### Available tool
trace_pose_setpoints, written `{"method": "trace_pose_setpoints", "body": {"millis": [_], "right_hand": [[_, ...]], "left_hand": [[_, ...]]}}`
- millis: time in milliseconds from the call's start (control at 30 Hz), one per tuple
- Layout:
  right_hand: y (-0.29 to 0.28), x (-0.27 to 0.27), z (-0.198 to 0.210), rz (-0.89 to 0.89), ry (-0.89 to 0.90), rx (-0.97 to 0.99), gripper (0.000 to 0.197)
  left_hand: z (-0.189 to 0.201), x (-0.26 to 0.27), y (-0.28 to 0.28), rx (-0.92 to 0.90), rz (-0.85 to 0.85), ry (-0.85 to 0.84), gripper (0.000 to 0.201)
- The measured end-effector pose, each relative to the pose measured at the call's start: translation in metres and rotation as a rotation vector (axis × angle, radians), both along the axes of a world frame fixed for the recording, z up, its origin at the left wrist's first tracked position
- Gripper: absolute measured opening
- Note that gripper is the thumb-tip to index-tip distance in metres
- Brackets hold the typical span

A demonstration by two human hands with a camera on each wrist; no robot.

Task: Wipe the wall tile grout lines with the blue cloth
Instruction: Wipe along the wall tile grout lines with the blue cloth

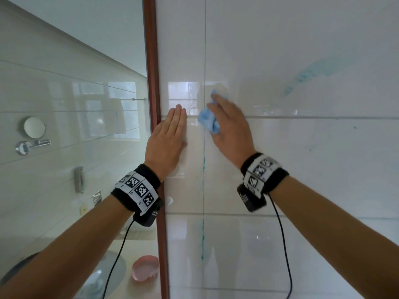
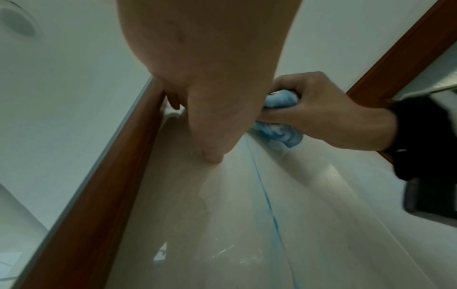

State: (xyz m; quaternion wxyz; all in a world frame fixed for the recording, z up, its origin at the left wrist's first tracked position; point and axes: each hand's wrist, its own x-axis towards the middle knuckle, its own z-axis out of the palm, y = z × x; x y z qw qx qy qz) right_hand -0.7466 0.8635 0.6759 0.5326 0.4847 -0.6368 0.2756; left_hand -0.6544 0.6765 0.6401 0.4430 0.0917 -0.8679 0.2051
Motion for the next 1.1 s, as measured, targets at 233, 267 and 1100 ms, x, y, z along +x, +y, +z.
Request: {"method": "trace_pose_setpoints", "body": {"millis": [233,267,1100], "right_hand": [[-0.031,-0.014,-0.020,-0.011,0.117,-0.035,0.038],[-0.033,-0.015,-0.035,0.002,0.121,-0.016,0.038],[-0.021,-0.014,-0.122,0.016,0.193,0.212,0.021]], "left_hand": [[-0.002,-0.002,-0.002,0.038,-0.021,0.003,0.091],[-0.002,-0.002,-0.002,0.039,-0.024,0.006,0.092],[-0.014,-0.005,0.009,0.132,-0.083,0.070,0.089]]}}
